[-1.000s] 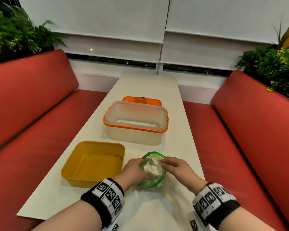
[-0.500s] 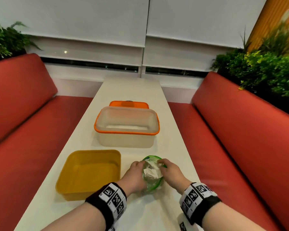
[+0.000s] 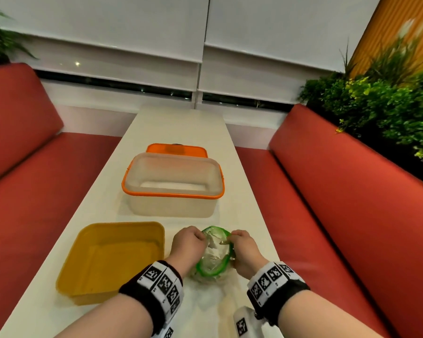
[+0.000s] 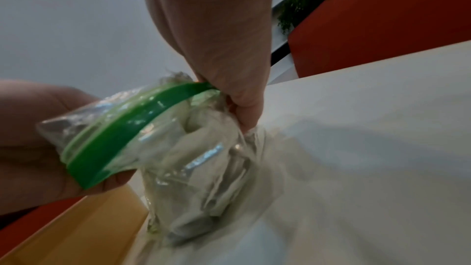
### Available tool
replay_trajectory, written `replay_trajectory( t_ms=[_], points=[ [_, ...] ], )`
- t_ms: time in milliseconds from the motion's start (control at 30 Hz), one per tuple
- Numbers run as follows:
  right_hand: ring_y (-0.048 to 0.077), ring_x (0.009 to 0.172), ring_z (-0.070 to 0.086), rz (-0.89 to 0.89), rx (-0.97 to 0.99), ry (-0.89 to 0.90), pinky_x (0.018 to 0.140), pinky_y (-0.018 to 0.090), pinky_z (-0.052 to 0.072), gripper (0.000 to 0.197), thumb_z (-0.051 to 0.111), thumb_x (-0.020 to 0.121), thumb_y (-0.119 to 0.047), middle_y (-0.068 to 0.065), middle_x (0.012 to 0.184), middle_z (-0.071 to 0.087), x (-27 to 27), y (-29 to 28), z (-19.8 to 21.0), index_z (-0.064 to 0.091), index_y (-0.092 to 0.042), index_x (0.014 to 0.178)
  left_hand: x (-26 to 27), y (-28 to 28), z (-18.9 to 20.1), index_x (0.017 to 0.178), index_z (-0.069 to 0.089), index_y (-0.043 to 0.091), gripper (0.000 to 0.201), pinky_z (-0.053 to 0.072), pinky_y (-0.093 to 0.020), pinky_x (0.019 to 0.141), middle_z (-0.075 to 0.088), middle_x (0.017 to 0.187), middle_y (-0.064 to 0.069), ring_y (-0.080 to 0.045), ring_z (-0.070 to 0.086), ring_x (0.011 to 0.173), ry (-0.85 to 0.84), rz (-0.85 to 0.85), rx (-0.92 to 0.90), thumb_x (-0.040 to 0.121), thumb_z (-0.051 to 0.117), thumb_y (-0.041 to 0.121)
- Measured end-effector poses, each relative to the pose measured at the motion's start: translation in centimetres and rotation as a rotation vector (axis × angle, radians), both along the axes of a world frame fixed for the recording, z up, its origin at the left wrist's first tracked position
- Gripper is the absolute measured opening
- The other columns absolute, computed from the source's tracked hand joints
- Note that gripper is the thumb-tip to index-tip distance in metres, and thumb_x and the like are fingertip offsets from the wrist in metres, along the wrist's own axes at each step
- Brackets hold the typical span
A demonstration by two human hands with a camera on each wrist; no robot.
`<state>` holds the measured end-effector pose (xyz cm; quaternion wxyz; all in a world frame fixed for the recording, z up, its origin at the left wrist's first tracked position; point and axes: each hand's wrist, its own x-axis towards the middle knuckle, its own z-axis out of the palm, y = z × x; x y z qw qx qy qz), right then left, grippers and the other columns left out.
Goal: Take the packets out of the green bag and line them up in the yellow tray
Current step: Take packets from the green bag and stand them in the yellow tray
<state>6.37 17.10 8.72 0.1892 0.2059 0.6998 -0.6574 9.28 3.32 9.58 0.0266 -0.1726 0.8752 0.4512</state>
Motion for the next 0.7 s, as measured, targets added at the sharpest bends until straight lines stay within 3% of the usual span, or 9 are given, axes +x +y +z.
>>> replay_trajectory(
  t_ms=[133, 200, 300, 400, 467, 500, 567, 633, 700],
  points=[
    [0.02, 0.071, 0.052, 0.084, 0.028, 0.012, 0.055, 0.025, 0.037, 0.012, 0.043, 0.098, -0.022, 0.007, 0.085, 0.059, -0.3, -0.4, -0.5, 0.051, -0.018, 0.105, -0.4, -0.5, -0.4, 0.072, 0.051, 0.02, 0.026, 0.036, -0.021, 0.053, 0.053, 0.077, 0.006, -0.017, 0.05, 0.077, -0.022, 0.102, 0.099, 0.083, 0.046, -0.002],
    [0.021, 0.068, 0.053, 0.113, 0.046, 0.006, 0.054, 0.025, 0.037, 0.017, 0.041, 0.097, -0.019, 0.01, 0.082, 0.059, -0.6, -0.7, -0.7, 0.056, -0.01, 0.097, -0.6, -0.7, -0.9, 0.08, 0.052, 0.017, 0.023, 0.038, -0.022, 0.053, 0.056, 0.084, -0.002, -0.018, 0.051, 0.074, -0.067, 0.184, 0.255, 0.085, 0.043, -0.003],
    [0.025, 0.066, 0.055, 0.072, -0.072, -0.094, 0.062, 0.031, 0.047, 0.017, 0.044, 0.093, -0.005, 0.016, 0.083, 0.056, -1.2, -0.8, -0.8, 0.06, -0.003, 0.095, -1.0, -0.8, -0.8, 0.097, 0.052, 0.008, 0.02, 0.048, -0.029, 0.061, 0.057, 0.099, -0.017, -0.027, 0.058, 0.079, -0.159, 0.315, 0.643, 0.089, 0.04, -0.007],
    [0.033, 0.082, 0.061, 0.044, -0.208, -0.221, 0.081, 0.044, 0.052, 0.026, 0.045, 0.085, -0.002, 0.023, 0.095, 0.062, -1.8, -0.5, -0.4, 0.063, 0.004, 0.102, -0.9, -1.1, 0.3, 0.084, 0.046, 0.003, 0.022, 0.046, -0.029, 0.055, 0.053, 0.085, -0.018, -0.024, 0.052, 0.062, -0.225, 0.375, 0.83, 0.094, 0.033, -0.011],
    [0.035, 0.079, 0.061, 0.035, -0.237, -0.273, 0.088, 0.048, 0.049, 0.018, 0.046, 0.076, -0.002, 0.023, 0.088, 0.062, -2.3, -0.3, -0.2, 0.061, 0.001, 0.086, -0.9, -1.3, 0.6, 0.075, 0.044, 0.001, 0.027, 0.047, -0.025, 0.044, 0.05, 0.074, -0.017, -0.023, 0.049, 0.055, -0.243, 0.429, 0.908, 0.095, 0.029, -0.01],
    [0.033, 0.071, 0.059, 0.033, -0.209, -0.28, 0.084, 0.045, 0.049, 0.011, 0.044, 0.072, -0.001, 0.02, 0.076, 0.058, -2.3, -0.3, -0.1, 0.055, -0.002, 0.074, -1.0, -1.4, 0.4, 0.076, 0.045, -0.001, 0.027, 0.049, -0.026, 0.043, 0.052, 0.072, -0.018, -0.025, 0.05, 0.054, -0.25, 0.454, 0.931, 0.095, 0.028, -0.009],
    [0.029, 0.061, 0.056, 0.052, -0.168, -0.272, 0.07, 0.038, 0.05, 0.013, 0.04, 0.073, 0.0, 0.015, 0.063, 0.052, -2.2, -0.4, 0.1, 0.046, -0.007, 0.064, -1.4, -1.4, -0.2, 0.08, 0.048, -0.003, 0.027, 0.055, -0.037, 0.058, 0.057, 0.076, -0.022, -0.029, 0.056, 0.06, -0.243, 0.505, 0.94, 0.093, 0.025, -0.008],
    [0.026, 0.056, 0.058, 0.129, -0.122, -0.237, 0.061, 0.033, 0.051, 0.015, 0.043, 0.084, -0.003, 0.011, 0.062, 0.056, -1.9, -0.6, 0.3, 0.051, -0.007, 0.071, -1.8, -1.5, -0.8, 0.085, 0.049, 0.0, 0.026, 0.053, -0.042, 0.071, 0.058, 0.082, -0.021, -0.03, 0.059, 0.067, -0.207, 0.563, 0.922, 0.092, 0.024, -0.006],
    [0.02, 0.062, 0.061, 0.216, 0.107, -0.028, 0.06, 0.029, 0.046, 0.014, 0.051, 0.093, -0.02, 0.006, 0.072, 0.062, -1.4, -0.8, 0.3, 0.054, -0.01, 0.084, -2.2, -1.5, -1.3, 0.094, 0.048, 0.006, 0.022, 0.052, -0.041, 0.078, 0.057, 0.095, -0.018, -0.03, 0.061, 0.084, -0.161, 0.592, 0.863, 0.095, 0.027, -0.001]
  ],
)
